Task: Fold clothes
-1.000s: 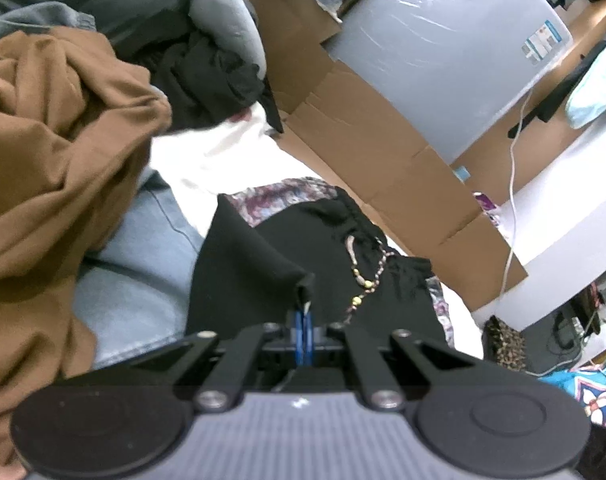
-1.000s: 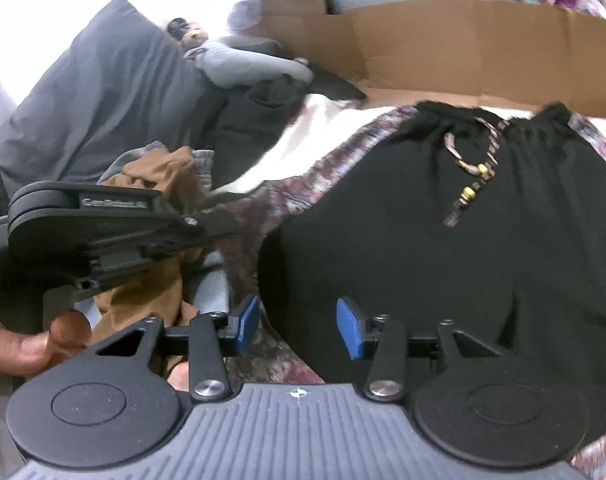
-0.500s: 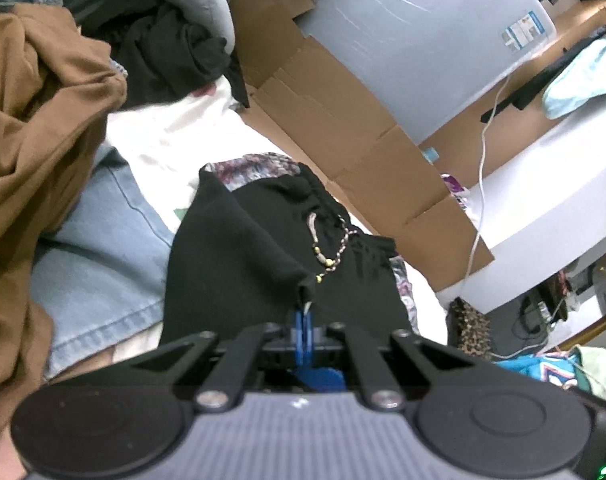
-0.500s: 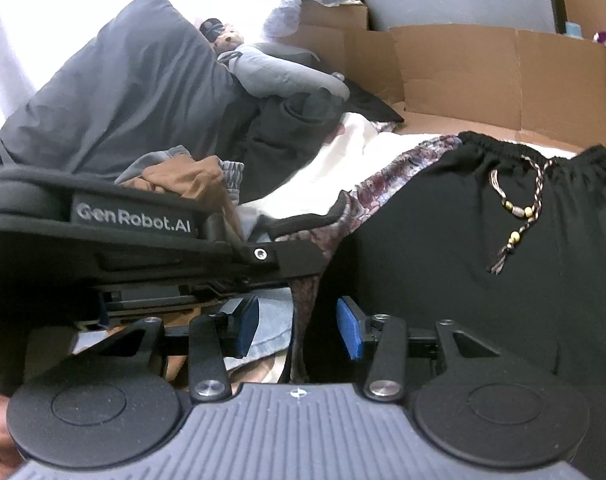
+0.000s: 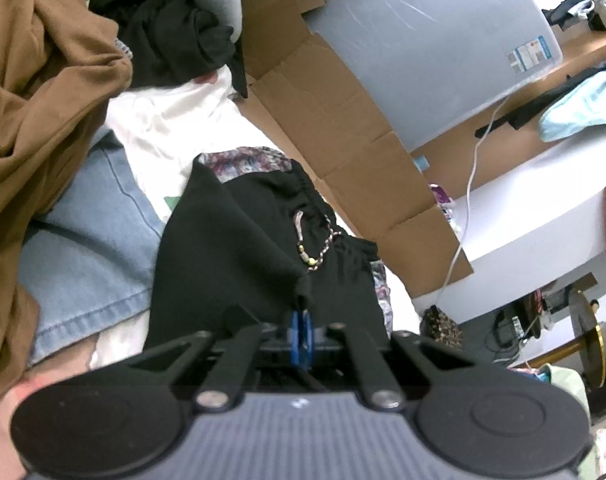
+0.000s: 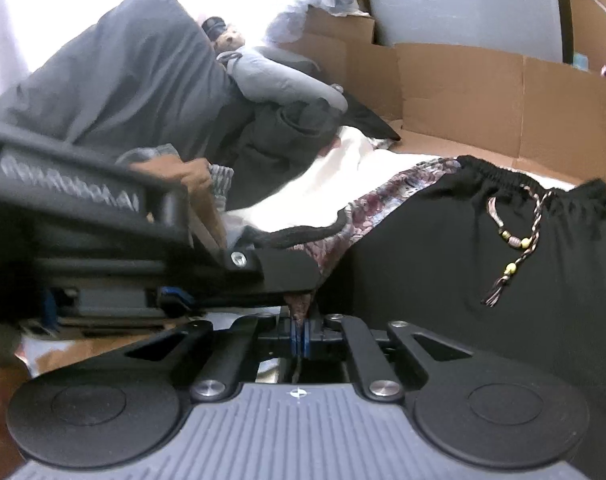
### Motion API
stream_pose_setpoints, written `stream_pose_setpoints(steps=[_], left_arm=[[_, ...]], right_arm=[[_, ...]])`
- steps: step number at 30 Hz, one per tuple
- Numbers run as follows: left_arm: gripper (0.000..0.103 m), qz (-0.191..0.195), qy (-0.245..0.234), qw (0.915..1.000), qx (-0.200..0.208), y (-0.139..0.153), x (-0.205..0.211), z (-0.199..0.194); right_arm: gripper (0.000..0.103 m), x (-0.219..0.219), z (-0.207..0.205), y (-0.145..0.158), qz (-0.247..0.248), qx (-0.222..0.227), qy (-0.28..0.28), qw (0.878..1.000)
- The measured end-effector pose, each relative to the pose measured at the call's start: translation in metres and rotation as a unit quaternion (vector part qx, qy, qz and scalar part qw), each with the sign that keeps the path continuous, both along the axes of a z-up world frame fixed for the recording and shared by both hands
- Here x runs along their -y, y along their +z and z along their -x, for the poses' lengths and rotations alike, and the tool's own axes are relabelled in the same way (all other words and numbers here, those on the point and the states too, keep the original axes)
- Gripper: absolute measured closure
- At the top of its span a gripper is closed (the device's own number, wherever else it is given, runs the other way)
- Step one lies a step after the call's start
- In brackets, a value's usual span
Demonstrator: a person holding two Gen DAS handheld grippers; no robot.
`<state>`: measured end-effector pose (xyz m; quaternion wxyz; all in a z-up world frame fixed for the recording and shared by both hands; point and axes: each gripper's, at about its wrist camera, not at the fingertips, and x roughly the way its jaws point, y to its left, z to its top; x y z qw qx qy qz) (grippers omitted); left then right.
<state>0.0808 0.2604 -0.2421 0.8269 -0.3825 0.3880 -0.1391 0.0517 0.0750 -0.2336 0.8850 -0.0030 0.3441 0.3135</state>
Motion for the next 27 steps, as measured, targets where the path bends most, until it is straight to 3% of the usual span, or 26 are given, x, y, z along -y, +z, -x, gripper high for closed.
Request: stream_pose_setpoints(steps=[11, 14, 17, 27], left_arm=[[0.090, -0.008, 0.025, 0.9996, -0.012, -0.005, -0.001, 0.006], [0.089, -0.011, 0.023, 0.9995, -0.018, -0.009, 0.004, 0.004], [0.080, -0.030, 0.016, 0.9991, -0.023, -0.012, 0.013, 0.001], [0.075, -0.062, -0.030, 0.9961, -0.055, -0.032, 0.041, -0.007]], right_arm=[[0.101, 0.025, -0.012, 0.004, -0.008, -0.028, -0.036, 0.999], [0.101, 0.046, -0.018, 0.009, -0.020, -0.038, -0.062, 0.997], [0.101, 0.068, -0.022, 0.014, -0.035, -0.047, -0.091, 0.994], [0.101, 0.152, -0.019, 0.037, -0.064, -0.045, -0.183, 0.980]])
